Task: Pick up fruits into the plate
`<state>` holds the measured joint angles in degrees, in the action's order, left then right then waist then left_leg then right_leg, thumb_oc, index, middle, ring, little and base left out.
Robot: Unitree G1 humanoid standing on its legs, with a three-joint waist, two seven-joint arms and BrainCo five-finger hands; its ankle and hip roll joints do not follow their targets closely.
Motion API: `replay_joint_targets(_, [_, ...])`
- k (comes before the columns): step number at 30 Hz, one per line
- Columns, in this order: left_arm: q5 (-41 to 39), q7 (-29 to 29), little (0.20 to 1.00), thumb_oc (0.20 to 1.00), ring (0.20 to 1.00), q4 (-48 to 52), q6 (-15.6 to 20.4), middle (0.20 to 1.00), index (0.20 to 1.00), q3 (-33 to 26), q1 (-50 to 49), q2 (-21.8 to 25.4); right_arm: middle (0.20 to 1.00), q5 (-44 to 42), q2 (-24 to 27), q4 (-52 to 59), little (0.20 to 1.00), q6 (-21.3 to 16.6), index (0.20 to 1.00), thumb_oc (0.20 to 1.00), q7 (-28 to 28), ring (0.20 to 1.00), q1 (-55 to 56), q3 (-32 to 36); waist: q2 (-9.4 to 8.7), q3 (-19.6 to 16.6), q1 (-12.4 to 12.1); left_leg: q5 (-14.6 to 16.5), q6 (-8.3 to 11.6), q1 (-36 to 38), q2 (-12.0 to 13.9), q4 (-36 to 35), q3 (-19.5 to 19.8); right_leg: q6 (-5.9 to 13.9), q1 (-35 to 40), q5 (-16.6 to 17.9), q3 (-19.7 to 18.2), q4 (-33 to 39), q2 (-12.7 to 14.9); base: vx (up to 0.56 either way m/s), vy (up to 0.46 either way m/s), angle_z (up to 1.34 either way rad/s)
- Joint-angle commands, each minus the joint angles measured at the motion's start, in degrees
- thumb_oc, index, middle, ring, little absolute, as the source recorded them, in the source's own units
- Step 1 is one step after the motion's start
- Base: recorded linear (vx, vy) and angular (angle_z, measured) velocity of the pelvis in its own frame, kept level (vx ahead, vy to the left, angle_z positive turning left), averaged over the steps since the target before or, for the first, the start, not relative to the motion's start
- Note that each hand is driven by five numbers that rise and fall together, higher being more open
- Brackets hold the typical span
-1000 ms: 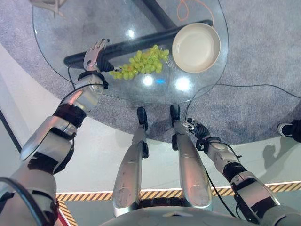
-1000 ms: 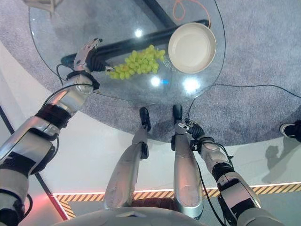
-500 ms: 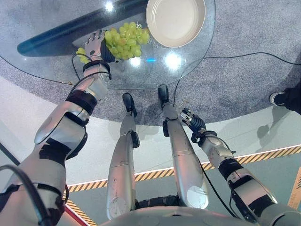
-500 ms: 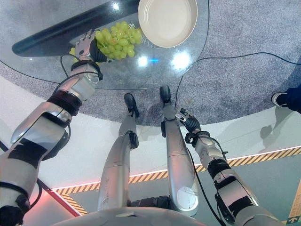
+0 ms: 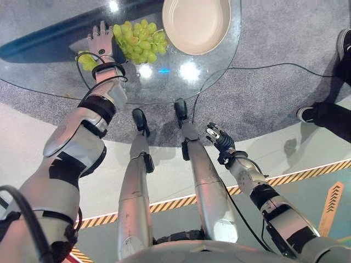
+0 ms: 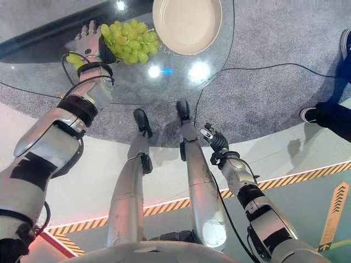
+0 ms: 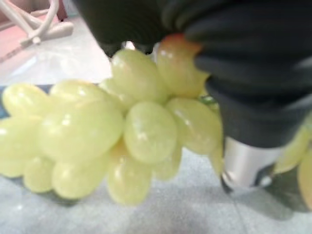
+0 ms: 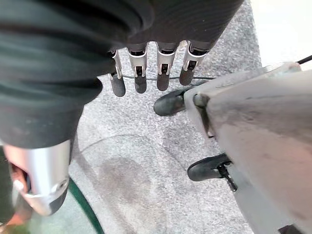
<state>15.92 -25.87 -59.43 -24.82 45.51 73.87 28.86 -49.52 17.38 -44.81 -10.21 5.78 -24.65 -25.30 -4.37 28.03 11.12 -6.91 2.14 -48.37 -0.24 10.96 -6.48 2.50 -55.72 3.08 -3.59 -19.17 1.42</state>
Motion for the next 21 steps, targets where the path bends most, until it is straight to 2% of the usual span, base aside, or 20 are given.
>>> replay_joint_targets(1, [-1.73,5.03,0.200,0.200,0.200,-7.56,0.48,0.200,0.200,-1.26,-2.00,-1.86,1.000,-2.16,0.23,3.00,1.000,-1.23,1.000,1.000,0.93,1.000,2.53,-1.22,1.01,1.76,1.71,5.84,-0.31,0.27,-1.04,5.41,2.55,0.88,1.37,2.24,0.58,1.24,-2.78,-0.01,0.012,-0.03])
replay_joint_targets(15, [-2.33,5.34,0.200,0.200,0.200,-5.00,0.55,0.200,0.200,-1.55,-3.20,-1.59,1.000,-2.58,0.23,3.24,1.000,-1.37,1.000,1.000,0.45,1.000,2.24,-0.88,1.62,1.76,0.88,5.31,-0.45,1.94,-1.40,4.26,2.95,0.72,3.10,2.01,0.84,1.46,-3.06,0.00,0.004,-0.02])
replay_joint_targets(21, [-4.39,4.95,0.200,0.200,0.200,-3.65,2.61,0.200,0.200,-2.27,-4.65,-1.73,1.000,-2.48,0.27,2.90,1.000,-1.57,1.000,1.000,0.70,1.000,2.44,-0.47,2.20,1.76,0.34,4.99,-0.63,4.73,-1.36,3.26,3.09,0.59,5.77,1.64,0.76,1.65,-3.17,0.00,0.000,0.00])
